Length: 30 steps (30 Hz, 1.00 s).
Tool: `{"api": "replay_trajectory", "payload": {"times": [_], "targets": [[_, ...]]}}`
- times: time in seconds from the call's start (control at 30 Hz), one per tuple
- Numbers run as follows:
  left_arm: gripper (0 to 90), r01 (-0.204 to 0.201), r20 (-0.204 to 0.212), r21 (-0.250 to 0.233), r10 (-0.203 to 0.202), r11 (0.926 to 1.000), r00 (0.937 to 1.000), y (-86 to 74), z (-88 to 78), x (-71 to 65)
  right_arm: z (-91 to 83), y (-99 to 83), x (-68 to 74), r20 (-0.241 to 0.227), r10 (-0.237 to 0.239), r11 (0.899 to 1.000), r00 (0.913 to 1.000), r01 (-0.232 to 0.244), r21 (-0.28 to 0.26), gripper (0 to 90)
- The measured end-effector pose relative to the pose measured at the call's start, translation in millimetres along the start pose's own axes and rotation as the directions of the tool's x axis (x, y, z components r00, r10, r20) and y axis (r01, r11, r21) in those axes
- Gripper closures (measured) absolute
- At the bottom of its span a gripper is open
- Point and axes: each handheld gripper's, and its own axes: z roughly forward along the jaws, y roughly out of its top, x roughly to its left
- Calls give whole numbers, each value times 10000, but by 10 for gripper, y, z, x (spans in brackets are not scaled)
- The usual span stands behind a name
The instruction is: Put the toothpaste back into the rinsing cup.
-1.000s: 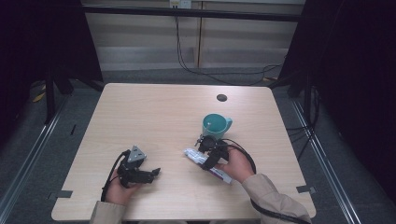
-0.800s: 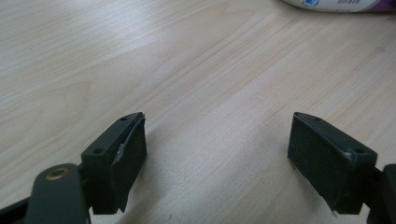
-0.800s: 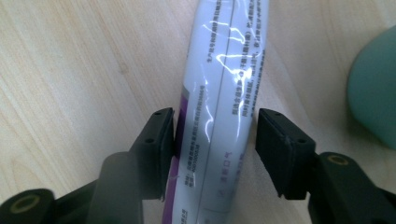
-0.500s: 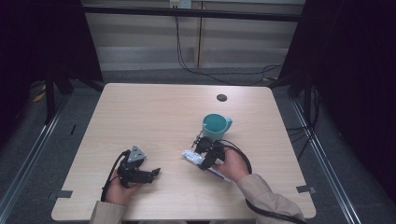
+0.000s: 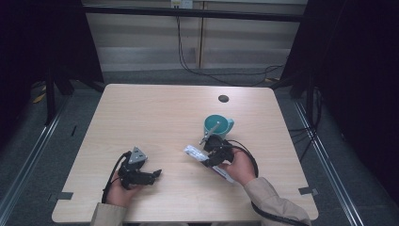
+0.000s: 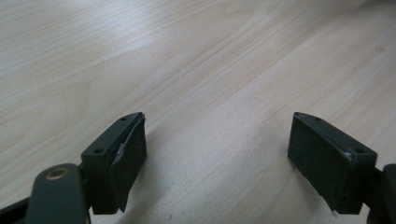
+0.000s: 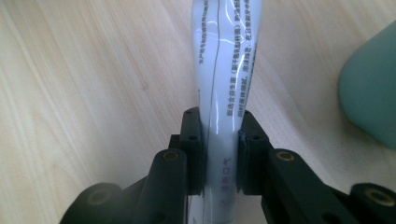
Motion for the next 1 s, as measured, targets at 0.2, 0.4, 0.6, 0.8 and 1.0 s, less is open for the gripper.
{"api": "replay_trajectory", "payload": {"times": [0.2,0.4,0.6,0.8,1.0], "targets": [[192,-1,4,-2,1,10000,10000,0,0,0,-141,-38,-28,37,196,9969,9998,-193,-767,761],[192,2,3,-1,-2,10000,10000,0,0,0,-283,-70,-33,62,280,9857,9996,-266,-1666,760],[192,-14,0,10,14,10000,10000,0,-1,1,-409,-98,-57,-33,359,9648,9993,-356,-2605,761],[192,-9,1,7,9,10000,10000,0,-1,0,-484,-115,-62,-116,466,9492,9988,-479,-3110,760],[191,-9,2,7,9,10000,10000,0,-1,0,-541,-114,-63,-149,443,9408,9989,-467,-3356,760]]}}
